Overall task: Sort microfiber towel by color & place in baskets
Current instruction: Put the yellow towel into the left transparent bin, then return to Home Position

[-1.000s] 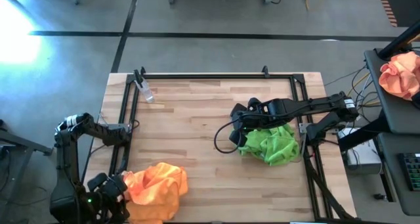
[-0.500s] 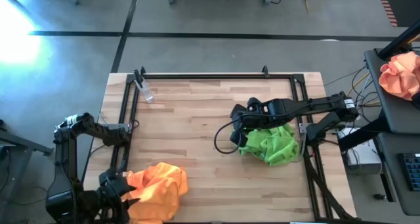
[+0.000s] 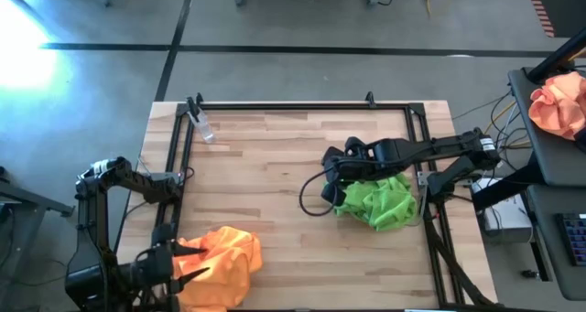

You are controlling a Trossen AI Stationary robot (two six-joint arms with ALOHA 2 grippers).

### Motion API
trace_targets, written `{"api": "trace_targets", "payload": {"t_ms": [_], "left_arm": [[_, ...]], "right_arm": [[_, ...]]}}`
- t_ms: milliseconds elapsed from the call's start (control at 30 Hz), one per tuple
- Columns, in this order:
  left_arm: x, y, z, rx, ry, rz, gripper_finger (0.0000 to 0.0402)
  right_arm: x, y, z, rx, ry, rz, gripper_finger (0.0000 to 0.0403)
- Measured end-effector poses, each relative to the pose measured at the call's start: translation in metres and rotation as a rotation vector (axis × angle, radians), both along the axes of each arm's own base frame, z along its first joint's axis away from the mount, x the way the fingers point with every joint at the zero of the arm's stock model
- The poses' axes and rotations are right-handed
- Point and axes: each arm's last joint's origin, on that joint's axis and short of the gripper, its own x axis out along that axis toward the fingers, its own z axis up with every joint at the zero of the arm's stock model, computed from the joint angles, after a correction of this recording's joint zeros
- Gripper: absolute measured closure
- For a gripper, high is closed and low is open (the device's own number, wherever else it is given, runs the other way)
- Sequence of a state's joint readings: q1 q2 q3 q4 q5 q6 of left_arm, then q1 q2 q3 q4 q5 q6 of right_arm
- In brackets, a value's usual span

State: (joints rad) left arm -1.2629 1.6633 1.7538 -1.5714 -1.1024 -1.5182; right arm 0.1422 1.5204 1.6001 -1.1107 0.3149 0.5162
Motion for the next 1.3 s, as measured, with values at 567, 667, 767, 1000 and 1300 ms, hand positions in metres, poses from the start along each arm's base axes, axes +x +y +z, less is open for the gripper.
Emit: {"api": "trace_targets", "payload": {"t_ms": [567,667,767,1000,1300], "left_arm": [[-0.003,0.012,0.018,0.134,-0.196,-0.021,0.0231],[-0.006,0.016,0.022,0.145,-0.194,-0.036,0.0231],[-0.011,0.020,0.026,0.157,-0.192,-0.058,0.0231],[-0.035,0.029,0.038,0.119,-0.182,-0.150,0.0231],[-0.047,0.051,0.038,0.116,-0.176,-0.190,0.0231]], "right_arm": [[-0.037,0.029,0.042,-0.170,-0.192,0.089,0.0312],[-0.055,0.032,0.057,-0.179,-0.258,0.096,0.0312],[-0.072,0.036,0.070,-0.185,-0.327,0.093,0.0312],[-0.096,0.050,0.093,-0.175,-0.487,0.154,0.0312],[-0.106,0.057,0.098,-0.240,-0.493,0.266,0.0312]]}}
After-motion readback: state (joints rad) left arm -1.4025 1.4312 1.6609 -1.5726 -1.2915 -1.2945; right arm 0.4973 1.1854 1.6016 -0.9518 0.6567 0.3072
